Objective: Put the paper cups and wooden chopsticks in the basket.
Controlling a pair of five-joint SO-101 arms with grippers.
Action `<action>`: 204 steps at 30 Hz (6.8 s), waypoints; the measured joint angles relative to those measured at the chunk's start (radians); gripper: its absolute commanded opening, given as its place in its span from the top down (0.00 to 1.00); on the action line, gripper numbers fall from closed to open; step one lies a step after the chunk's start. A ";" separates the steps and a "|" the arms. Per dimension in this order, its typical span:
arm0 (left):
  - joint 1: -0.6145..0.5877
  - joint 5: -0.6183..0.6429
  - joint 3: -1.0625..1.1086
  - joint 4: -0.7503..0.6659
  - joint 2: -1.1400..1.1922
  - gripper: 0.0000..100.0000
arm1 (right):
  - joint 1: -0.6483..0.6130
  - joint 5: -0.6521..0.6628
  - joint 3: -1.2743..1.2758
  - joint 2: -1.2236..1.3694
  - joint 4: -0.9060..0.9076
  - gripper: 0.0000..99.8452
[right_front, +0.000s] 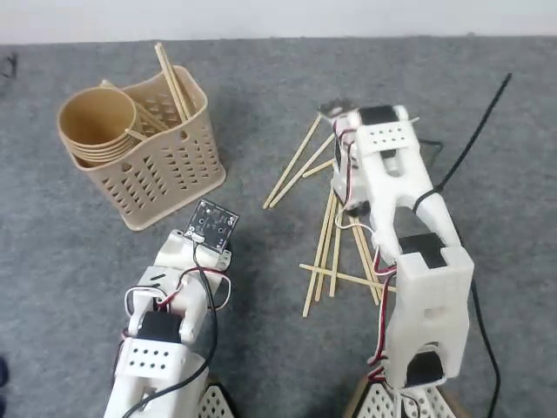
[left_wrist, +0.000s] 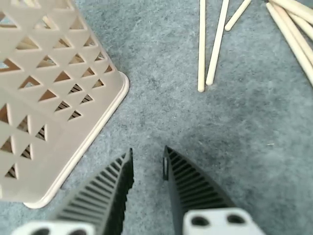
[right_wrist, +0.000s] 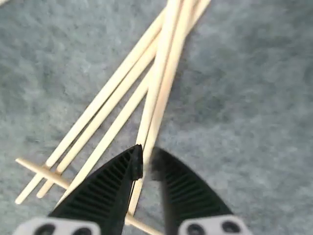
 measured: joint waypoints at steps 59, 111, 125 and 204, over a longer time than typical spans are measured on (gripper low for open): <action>0.000 0.000 0.000 0.000 0.000 0.91 | 0.055 0.112 -0.028 -0.256 0.063 0.99; 0.015 0.000 0.011 0.000 0.000 0.91 | -0.592 0.127 -0.170 -0.258 -1.076 0.86; 0.015 0.000 0.011 0.000 0.000 0.91 | -0.483 0.129 -0.170 -0.470 -0.829 0.87; 0.218 0.000 -1.695 0.304 1.818 0.80 | 0.505 -0.338 1.343 -0.968 -1.065 0.99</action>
